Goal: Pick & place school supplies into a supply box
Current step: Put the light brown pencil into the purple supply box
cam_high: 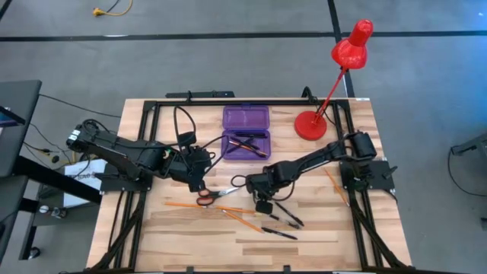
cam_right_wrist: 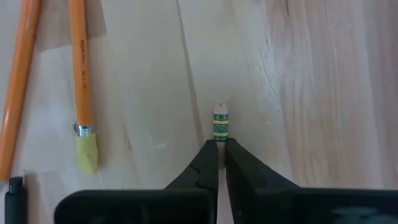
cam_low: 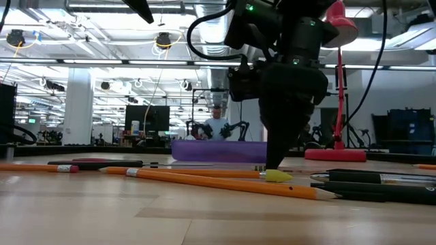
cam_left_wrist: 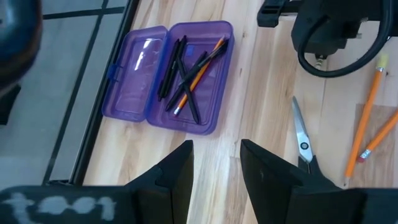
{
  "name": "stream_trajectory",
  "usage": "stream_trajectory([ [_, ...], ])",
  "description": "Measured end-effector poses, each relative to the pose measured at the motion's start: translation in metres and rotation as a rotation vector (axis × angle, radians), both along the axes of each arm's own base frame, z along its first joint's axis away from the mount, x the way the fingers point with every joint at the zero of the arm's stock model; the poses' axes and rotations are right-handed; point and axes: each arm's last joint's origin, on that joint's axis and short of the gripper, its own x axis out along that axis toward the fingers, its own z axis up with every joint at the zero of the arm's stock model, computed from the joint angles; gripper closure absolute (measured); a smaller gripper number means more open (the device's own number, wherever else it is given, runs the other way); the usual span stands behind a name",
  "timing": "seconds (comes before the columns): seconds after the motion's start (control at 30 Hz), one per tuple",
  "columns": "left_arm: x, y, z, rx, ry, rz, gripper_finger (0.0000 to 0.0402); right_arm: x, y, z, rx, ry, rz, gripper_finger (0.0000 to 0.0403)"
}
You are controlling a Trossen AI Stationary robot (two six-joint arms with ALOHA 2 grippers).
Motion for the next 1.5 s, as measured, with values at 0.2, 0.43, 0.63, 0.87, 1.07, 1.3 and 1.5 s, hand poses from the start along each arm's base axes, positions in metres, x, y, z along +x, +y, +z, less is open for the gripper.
stream_trajectory([
  [0.2, 0.0, 0.0, 0.0, 0.012, -0.003, 0.005, 0.0278, 0.004, -0.003, 0.01, -0.067, 0.033, 0.024, 0.0402],
  [0.43, 0.0, 0.001, 0.0, 0.028, 0.002, 0.001, 0.0278, 0.007, -0.007, 0.027, -0.072, 0.025, 0.032, 0.04],
  [0.63, -0.002, 0.001, 0.0, 0.037, 0.019, 0.002, 0.0278, 0.008, -0.019, 0.053, -0.081, -0.054, 0.002, 0.04],
  [0.87, -0.002, 0.002, -0.001, 0.042, 0.025, 0.003, 0.0278, 0.003, -0.038, 0.067, -0.132, -0.065, 0.106, 0.0402],
  [1.07, -0.002, 0.002, -0.001, 0.036, 0.021, 0.012, 0.0278, -0.001, -0.011, 0.065, -0.073, -0.057, 0.409, 0.0389],
  [1.3, -0.003, 0.002, -0.001, 0.049, 0.012, 0.035, 0.0278, -0.015, 0.013, 0.053, -0.106, 0.002, 0.51, 0.0319],
  [1.5, -0.003, 0.003, 0.0, 0.068, 0.005, 0.046, 0.0278, -0.024, 0.019, 0.041, -0.092, 0.046, 0.492, 0.0266],
])
